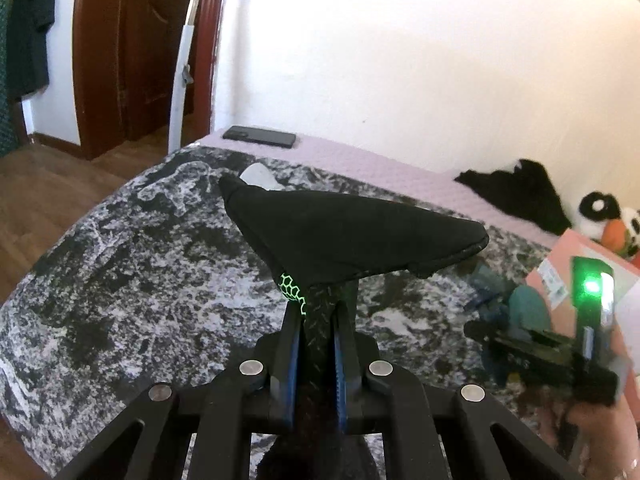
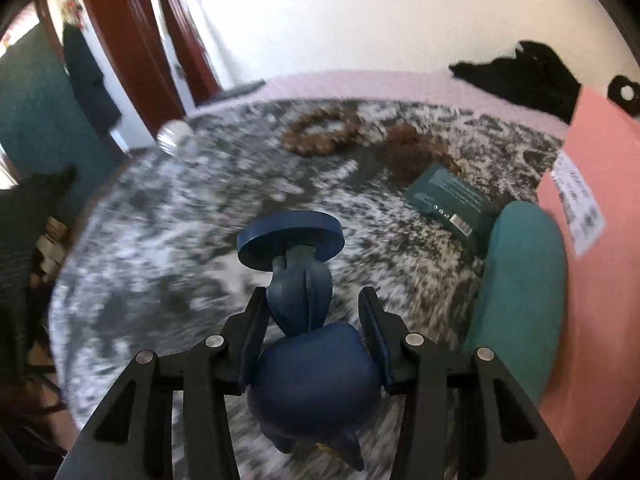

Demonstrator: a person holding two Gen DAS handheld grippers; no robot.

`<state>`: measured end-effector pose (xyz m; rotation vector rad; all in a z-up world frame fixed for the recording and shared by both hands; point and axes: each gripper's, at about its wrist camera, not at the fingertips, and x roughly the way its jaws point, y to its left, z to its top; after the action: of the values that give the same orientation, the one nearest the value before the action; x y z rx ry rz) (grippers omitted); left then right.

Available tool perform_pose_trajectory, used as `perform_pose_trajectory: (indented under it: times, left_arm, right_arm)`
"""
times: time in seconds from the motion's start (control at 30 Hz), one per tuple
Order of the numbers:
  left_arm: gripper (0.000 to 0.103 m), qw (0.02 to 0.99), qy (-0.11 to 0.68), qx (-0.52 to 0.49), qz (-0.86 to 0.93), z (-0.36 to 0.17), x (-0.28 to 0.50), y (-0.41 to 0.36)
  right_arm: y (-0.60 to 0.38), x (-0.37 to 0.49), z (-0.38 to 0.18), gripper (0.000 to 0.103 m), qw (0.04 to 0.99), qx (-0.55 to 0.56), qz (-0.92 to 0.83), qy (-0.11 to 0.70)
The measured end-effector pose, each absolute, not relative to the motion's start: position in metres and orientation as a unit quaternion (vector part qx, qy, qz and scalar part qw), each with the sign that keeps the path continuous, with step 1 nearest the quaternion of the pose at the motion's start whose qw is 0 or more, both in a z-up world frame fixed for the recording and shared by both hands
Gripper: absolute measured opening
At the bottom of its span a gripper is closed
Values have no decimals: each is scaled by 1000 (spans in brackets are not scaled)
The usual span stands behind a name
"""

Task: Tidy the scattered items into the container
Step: 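Carry glove and blue figure into the pink box and release both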

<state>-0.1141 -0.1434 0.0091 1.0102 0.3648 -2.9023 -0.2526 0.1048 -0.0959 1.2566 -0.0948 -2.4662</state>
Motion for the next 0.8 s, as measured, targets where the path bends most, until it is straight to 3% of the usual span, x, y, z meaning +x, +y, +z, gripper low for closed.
perform_pose_trajectory:
  times: [0.4, 0.8]
  left_arm:
    - [9, 10, 102, 278, -955, 53, -72, -115]
    - [9, -41, 86, 231, -968, 99, -47, -47]
  right_arm:
    - [116, -134, 9, 49, 241, 326, -910, -81]
    - [186, -73, 66, 49, 230, 261, -933, -87]
